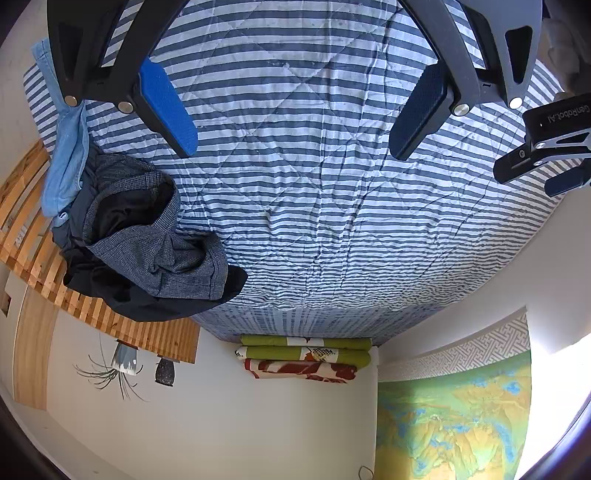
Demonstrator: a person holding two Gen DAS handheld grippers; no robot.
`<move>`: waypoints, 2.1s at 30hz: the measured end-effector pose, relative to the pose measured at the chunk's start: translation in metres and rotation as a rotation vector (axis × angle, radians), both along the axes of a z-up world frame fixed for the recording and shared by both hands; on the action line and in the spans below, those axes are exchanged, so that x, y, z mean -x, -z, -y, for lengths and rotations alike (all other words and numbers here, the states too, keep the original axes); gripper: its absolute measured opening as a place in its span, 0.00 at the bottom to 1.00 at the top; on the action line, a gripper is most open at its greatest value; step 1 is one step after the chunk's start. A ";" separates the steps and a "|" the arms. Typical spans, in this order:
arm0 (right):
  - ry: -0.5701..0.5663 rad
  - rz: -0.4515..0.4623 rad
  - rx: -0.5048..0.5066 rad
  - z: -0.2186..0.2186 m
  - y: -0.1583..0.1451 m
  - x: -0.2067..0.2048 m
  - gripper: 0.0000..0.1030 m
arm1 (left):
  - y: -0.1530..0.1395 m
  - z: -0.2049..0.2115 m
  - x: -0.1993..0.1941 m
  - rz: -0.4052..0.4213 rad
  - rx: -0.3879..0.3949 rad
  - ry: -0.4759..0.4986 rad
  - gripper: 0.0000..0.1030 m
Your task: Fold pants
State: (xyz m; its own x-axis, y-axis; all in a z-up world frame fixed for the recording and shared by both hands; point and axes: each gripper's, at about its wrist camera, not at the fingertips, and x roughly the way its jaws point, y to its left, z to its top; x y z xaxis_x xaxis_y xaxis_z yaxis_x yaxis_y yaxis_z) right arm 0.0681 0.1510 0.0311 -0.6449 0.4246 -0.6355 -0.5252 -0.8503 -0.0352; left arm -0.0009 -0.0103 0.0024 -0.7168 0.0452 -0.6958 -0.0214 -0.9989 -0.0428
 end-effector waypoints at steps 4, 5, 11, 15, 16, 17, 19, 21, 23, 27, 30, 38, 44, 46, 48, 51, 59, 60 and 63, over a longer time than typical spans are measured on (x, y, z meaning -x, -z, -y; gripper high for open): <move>-0.001 -0.003 -0.011 0.002 -0.003 0.001 0.99 | -0.002 0.000 -0.001 -0.007 0.001 0.000 1.00; 0.000 -0.003 -0.015 0.002 -0.003 0.001 0.99 | -0.002 -0.001 -0.001 -0.007 0.002 0.001 1.00; 0.002 -0.008 -0.013 0.002 -0.003 0.000 0.99 | -0.002 -0.002 -0.001 -0.007 0.003 0.002 1.00; 0.000 -0.010 -0.011 0.003 -0.003 0.000 0.99 | -0.002 -0.002 -0.001 -0.007 0.002 0.004 1.00; -0.001 -0.010 -0.011 0.004 -0.003 0.000 0.99 | -0.002 -0.002 -0.001 -0.007 0.003 0.004 1.00; -0.002 -0.010 -0.012 0.004 -0.003 0.000 0.99 | -0.002 -0.002 -0.001 -0.007 0.003 0.005 1.00; -0.003 -0.011 -0.013 0.004 -0.003 0.000 0.99 | -0.002 -0.002 -0.001 -0.007 0.003 0.005 1.00; -0.001 -0.011 -0.015 0.004 -0.004 0.000 0.99 | -0.002 -0.002 -0.001 -0.007 0.002 0.006 1.00; 0.000 -0.011 -0.015 0.004 -0.003 0.000 0.99 | -0.002 -0.002 -0.001 -0.007 0.003 0.008 1.00; 0.004 -0.009 -0.018 0.004 -0.002 0.001 0.99 | 0.000 -0.003 0.000 -0.002 0.004 0.007 1.00; 0.002 -0.010 -0.018 0.004 -0.002 0.001 0.99 | 0.000 -0.003 -0.001 -0.003 0.005 0.009 1.00; -0.012 -0.006 -0.015 0.005 -0.001 0.002 0.99 | 0.002 -0.002 -0.002 -0.002 0.004 0.025 1.00; -0.018 -0.009 0.002 0.004 0.000 0.002 0.99 | 0.000 0.000 -0.003 -0.005 0.005 0.028 1.00; -0.015 -0.010 0.004 0.004 0.001 0.002 0.99 | 0.000 0.001 -0.004 -0.004 0.007 0.029 1.00; -0.009 -0.010 -0.003 0.004 0.001 0.002 0.99 | 0.000 0.001 -0.004 -0.005 0.006 0.032 1.00; -0.005 -0.011 0.002 0.002 0.001 0.002 0.99 | 0.000 0.001 -0.004 -0.005 0.006 0.033 1.00; -0.010 -0.002 0.002 0.003 0.003 0.003 0.99 | 0.001 0.000 -0.004 -0.004 0.007 0.035 1.00; -0.010 -0.002 0.003 0.002 0.003 0.004 0.99 | 0.002 0.000 -0.004 -0.003 0.006 0.036 1.00; 0.001 -0.004 0.000 0.002 0.003 0.004 0.99 | 0.004 0.000 -0.003 0.001 0.004 0.038 1.00</move>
State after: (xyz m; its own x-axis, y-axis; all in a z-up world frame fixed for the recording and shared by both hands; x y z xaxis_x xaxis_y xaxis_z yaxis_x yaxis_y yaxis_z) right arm 0.0641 0.1491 0.0286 -0.6473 0.4253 -0.6325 -0.5260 -0.8498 -0.0332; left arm 0.0025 -0.0103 -0.0013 -0.7140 0.0695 -0.6967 -0.0592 -0.9975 -0.0388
